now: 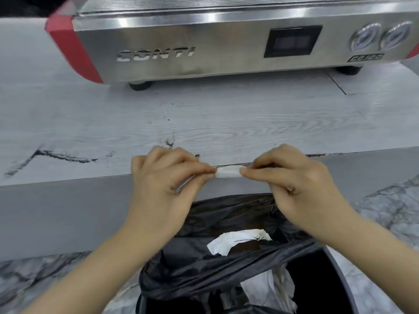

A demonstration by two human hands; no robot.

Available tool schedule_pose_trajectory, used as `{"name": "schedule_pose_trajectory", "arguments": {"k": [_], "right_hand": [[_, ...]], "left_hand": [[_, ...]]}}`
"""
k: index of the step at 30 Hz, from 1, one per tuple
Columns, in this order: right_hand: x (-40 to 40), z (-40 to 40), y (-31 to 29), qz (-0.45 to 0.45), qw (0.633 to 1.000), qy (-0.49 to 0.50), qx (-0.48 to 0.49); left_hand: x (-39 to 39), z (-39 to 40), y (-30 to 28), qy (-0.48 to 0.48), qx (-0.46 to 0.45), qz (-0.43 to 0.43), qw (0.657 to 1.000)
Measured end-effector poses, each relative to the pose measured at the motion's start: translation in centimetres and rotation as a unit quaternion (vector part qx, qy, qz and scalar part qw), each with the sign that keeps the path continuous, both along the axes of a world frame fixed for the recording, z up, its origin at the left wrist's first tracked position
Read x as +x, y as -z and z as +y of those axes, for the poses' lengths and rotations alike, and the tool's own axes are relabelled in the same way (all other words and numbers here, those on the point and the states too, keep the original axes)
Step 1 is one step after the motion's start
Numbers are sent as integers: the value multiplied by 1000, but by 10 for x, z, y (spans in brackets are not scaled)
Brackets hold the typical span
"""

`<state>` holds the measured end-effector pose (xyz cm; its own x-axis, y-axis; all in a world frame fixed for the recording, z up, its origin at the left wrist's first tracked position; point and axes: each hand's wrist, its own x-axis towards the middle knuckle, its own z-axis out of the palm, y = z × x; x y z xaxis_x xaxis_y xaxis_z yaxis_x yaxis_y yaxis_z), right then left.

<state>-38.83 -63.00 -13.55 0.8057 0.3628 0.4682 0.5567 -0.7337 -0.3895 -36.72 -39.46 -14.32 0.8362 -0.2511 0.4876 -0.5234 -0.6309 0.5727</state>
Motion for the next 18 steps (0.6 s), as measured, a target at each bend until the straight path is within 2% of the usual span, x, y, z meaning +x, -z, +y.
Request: {"name": "schedule_pose_trajectory", "arguments": {"k": [6, 12, 15, 18], "right_hand": [[101, 54, -18, -65, 998, 11, 24], [179, 113, 3, -30, 998, 43, -43], [192, 124, 8, -7, 994, 78, -79], [203, 124, 4, 0, 990, 65, -126]], "left_hand": [[81, 35, -14, -79, -41, -15, 996], [149, 68, -6, -196, -84, 87, 973], [163, 71, -4, -256, -53, 121, 958], [168, 70, -7, -260, -22, 142, 955]]}}
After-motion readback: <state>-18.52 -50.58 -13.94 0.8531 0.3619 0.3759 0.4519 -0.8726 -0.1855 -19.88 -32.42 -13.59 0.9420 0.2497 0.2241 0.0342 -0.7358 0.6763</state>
